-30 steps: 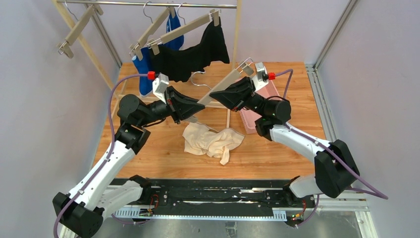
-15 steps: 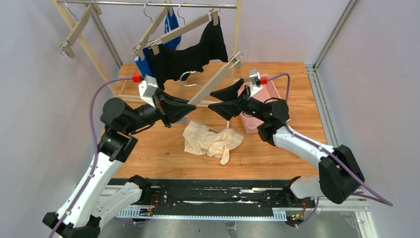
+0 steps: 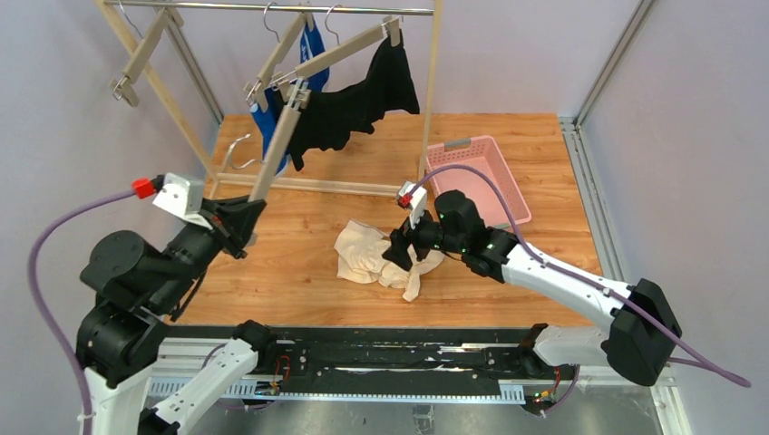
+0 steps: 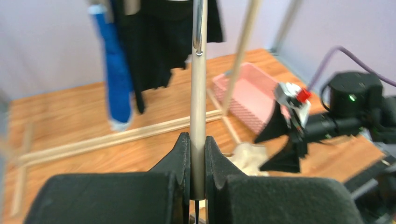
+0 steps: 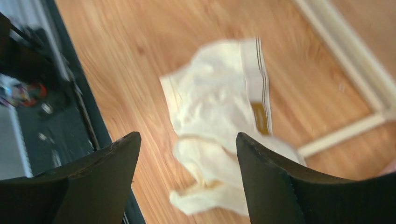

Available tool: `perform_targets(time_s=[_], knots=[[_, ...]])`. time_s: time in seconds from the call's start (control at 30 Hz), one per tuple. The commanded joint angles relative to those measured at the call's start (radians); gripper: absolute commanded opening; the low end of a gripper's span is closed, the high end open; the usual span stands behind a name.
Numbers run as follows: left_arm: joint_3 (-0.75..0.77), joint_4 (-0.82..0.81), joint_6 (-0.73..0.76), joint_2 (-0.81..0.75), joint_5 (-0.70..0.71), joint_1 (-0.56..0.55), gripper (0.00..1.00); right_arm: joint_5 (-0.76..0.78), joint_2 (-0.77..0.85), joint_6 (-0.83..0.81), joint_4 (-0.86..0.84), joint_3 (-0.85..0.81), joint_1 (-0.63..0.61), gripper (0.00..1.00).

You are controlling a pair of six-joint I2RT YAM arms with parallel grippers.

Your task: Remove the underwear clipped to the hanger

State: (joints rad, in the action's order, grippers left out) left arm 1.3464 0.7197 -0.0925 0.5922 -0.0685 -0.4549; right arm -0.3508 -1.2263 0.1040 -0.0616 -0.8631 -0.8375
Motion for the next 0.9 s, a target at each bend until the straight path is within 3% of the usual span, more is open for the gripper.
perform_targets(time_s=[0.0,0.33,0.63,0.73,0.77,0.83,0.87], knots=[[0.089,0.215,0.037,-0.011,0.351,-0.003,0.00,0.104,-0.044,-0.079,0.156,0.072,-0.027,0.77],[0.078,0.227,0.081,-0.019,0.686,-0.003,0.00,0.151,-0.307,-0.132,0.230,-0.030,-0.126,0.78],[0.065,0.150,0.096,-0.070,0.648,-0.002,0.00,0.266,-0.512,-0.087,0.235,-0.073,-0.187,0.77],[0.076,0.149,0.110,-0.075,0.691,-0.003,0.00,0.261,-0.564,-0.056,0.230,-0.080,-0.187,0.64],[0.078,0.149,0.117,-0.073,0.707,-0.003,0.00,0.256,-0.576,-0.047,0.233,-0.086,-0.187,0.53],[0.081,0.145,0.130,-0.062,0.732,-0.003,0.00,0.243,-0.596,-0.036,0.254,-0.106,-0.187,0.06],[0.083,0.142,0.136,-0.052,0.746,-0.003,0.00,0.243,-0.598,-0.023,0.268,-0.115,-0.187,0.01]])
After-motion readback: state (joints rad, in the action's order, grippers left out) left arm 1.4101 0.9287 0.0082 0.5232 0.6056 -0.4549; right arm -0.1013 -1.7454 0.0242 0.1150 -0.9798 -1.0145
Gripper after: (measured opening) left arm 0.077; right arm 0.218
